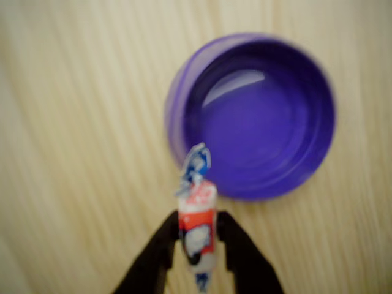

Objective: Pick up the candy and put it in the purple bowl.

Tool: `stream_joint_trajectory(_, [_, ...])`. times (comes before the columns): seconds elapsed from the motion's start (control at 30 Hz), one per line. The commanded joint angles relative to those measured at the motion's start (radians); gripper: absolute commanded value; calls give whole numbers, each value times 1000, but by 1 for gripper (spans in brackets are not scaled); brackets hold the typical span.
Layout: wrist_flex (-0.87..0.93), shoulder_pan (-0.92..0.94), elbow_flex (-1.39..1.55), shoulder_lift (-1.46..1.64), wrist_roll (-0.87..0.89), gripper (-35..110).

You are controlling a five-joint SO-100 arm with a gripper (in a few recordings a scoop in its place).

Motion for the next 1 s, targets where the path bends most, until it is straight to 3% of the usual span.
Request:
stream_joint_trajectory(0.0, [-32,17,-215,-28,43,0])
stream_joint_trajectory(0.57, [54,60,-594,-314,144,0])
stream_joint_trajectory(0.97, [89,61,-612,-321,143,15])
